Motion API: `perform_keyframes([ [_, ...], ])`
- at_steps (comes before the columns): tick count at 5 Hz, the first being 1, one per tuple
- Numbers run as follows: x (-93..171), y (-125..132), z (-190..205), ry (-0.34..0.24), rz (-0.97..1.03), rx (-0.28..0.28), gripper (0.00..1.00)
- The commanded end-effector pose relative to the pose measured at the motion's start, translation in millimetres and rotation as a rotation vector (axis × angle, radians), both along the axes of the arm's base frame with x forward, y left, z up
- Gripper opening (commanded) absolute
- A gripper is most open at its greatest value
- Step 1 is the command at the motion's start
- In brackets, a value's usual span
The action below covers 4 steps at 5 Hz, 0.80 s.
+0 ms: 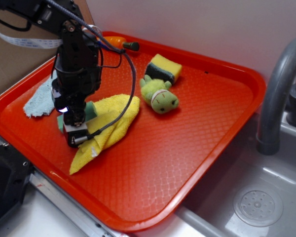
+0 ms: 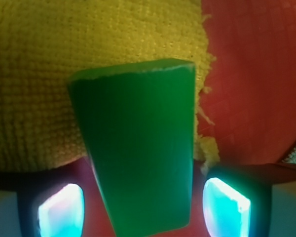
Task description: Grab the green block.
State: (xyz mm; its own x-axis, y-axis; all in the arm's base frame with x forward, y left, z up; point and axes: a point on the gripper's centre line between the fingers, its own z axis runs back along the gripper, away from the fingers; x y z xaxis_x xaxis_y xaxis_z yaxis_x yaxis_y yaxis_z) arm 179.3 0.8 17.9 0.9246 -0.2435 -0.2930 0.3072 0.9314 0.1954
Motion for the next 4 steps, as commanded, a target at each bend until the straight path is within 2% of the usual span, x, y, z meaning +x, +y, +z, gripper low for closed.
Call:
perform_keyframes([
  [1, -2, 3, 2, -0.079, -0.034, -0.089, 0.00],
  [2, 0, 10, 5, -0.101, -0.039, -0.161, 0.00],
  [3, 3, 8, 23, -0.123, -0.049, -0.138, 0.00],
  [4, 12, -1, 74, -0.215, 0.061, -0.069, 0.00],
])
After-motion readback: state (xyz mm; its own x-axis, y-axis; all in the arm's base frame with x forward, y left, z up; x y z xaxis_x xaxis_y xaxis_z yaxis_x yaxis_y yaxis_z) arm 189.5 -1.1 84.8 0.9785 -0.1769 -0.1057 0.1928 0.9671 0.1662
